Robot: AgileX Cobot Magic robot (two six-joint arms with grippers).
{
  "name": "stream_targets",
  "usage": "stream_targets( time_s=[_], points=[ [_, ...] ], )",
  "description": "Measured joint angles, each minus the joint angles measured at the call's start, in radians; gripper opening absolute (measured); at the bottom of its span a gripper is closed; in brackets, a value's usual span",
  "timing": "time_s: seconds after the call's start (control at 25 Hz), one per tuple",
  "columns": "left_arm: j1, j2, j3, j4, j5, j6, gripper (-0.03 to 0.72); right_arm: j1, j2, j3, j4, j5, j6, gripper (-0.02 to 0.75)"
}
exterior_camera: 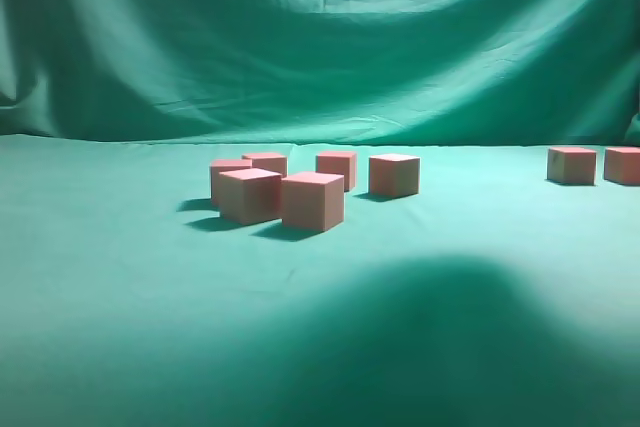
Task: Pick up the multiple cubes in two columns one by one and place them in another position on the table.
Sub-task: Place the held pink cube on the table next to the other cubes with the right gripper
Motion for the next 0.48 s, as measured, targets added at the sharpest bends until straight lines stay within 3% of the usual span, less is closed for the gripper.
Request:
stream_targets(
  time_s=[0.48],
  points=[
    [0.0,0.0,0.0,0.0,0.0,0.0,0.0,0.257,-0.108,0.033,0.004,0.09,0.116,0.271]
  ],
)
